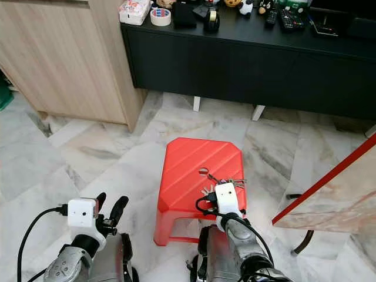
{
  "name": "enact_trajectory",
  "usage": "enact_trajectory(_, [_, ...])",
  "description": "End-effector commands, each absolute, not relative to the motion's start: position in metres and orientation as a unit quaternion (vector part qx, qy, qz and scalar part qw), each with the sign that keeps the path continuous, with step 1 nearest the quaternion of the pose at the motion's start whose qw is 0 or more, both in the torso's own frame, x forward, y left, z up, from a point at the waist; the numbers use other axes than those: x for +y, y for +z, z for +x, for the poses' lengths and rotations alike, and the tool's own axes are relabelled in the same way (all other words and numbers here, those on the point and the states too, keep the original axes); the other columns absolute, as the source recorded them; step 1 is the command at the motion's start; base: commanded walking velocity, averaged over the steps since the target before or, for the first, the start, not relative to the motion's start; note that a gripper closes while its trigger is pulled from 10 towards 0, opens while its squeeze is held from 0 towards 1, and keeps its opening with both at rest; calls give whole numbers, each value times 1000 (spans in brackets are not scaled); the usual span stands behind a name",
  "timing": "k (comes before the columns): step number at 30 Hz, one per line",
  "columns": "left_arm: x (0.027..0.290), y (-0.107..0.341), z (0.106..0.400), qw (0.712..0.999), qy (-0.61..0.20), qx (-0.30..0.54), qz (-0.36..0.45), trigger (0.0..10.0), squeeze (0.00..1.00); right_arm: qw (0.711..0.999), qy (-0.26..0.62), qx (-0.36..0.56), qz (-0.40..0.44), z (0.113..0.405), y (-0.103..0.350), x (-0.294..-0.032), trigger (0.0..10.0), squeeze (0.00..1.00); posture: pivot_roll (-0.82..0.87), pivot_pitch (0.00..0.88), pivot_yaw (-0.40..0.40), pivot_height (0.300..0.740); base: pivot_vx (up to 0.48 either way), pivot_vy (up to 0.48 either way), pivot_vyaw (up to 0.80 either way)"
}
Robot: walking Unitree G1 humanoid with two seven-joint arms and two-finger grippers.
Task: Hang keys on a hook
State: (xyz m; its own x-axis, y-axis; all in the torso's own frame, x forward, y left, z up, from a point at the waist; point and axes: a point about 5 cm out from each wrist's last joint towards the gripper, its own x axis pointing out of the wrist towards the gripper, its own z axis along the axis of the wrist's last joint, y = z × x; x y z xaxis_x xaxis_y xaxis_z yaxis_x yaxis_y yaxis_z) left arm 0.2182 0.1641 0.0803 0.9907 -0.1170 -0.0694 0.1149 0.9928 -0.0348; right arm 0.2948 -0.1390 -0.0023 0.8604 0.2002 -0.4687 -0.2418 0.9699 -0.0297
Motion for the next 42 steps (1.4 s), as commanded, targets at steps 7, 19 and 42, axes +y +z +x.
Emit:
enact_trajectory(7, [164,78,220,997,-60,39,-8,10000,0,958,112,261,-37,283,-14,-141,0,0,128,181,-78,593,0,0,0])
enact_trajectory(19, [166,75,231,997,-61,40,-3,10000,0,965,105,239,-26,291,-5,-138,0,0,120,141,-76,593,0,0,0])
enact_trajectory(42, [179,85,288,999,-50,-10,16,10000,0,990,102,96,3,324,49,-142,10000,0,81,0,-73,593,0,0,0])
